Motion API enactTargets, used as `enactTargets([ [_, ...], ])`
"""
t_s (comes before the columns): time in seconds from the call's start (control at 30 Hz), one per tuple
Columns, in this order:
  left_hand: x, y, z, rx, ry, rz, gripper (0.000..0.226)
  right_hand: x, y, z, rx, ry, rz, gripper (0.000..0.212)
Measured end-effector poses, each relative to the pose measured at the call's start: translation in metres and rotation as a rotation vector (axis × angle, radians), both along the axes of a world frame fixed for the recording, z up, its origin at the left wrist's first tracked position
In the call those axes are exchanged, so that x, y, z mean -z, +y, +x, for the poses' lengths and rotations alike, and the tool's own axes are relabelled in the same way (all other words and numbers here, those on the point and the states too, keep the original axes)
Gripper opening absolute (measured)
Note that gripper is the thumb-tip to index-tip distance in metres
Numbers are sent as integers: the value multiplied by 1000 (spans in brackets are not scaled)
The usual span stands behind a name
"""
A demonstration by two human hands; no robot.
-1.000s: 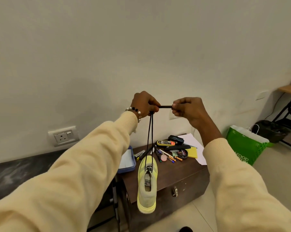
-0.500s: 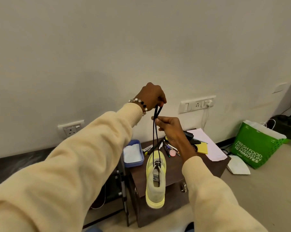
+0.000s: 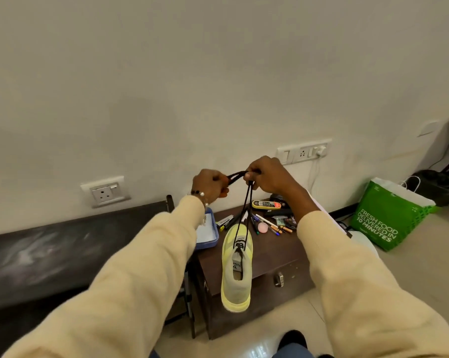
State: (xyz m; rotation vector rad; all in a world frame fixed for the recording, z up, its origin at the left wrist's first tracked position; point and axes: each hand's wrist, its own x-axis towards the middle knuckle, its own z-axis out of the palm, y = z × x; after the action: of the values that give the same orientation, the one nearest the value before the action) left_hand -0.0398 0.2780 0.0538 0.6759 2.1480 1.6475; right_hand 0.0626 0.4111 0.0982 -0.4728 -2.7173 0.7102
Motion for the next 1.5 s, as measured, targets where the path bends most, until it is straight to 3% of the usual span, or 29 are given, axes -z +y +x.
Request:
enactTargets([
  [0.17, 37, 29, 42, 101, -549, 304, 26, -6, 1, 0, -21, -105, 191, 19],
  [0.27, 45, 37, 49, 215, -604, 291, 21, -4, 6, 6, -6, -118, 200, 18],
  [0.33, 46, 39, 44, 190, -510, 277, 19, 1, 16, 12, 38, -89, 135, 15],
  [0.4, 44, 37, 34, 153, -342, 214, 18, 15, 27, 18, 110, -6, -58, 10],
  [0.5, 32, 31, 17, 179, 171, -128, 4, 55, 27, 26, 270, 143, -470, 16],
  [0.63, 11, 29, 15, 306, 657, -443, 16, 115, 3, 24, 311, 204, -811, 20],
  [0.73, 9, 30, 12, 321, 813, -598, 17, 138, -25, 13, 282, 229, -954, 18],
  [0.87, 13, 20, 0, 280, 832, -640, 18, 141, -45, 1, 218, 205, -1045, 22],
  [0.97, 23, 6, -10, 213, 759, -607, 17, 141, -40, -2, 189, 156, -990, 20],
  [1.03, 40, -3, -12, 115, 609, -509, 15, 140, -31, -5, 161, 145, -904, 18],
  [1.13, 78, -12, -8, -87, 136, -219, 11, 134, -19, -10, 111, 21, -637, 20],
  [1.23, 125, -7, 5, -165, -279, -66, 15, 124, -10, -15, 29, -141, -370, 18],
  [1.37, 159, 14, 23, -221, -387, 42, 19, 117, -2, -25, -42, -321, -35, 20],
  [1.5, 168, 36, 37, -194, -388, 93, 24, 119, 3, -27, -46, -357, 89, 23],
])
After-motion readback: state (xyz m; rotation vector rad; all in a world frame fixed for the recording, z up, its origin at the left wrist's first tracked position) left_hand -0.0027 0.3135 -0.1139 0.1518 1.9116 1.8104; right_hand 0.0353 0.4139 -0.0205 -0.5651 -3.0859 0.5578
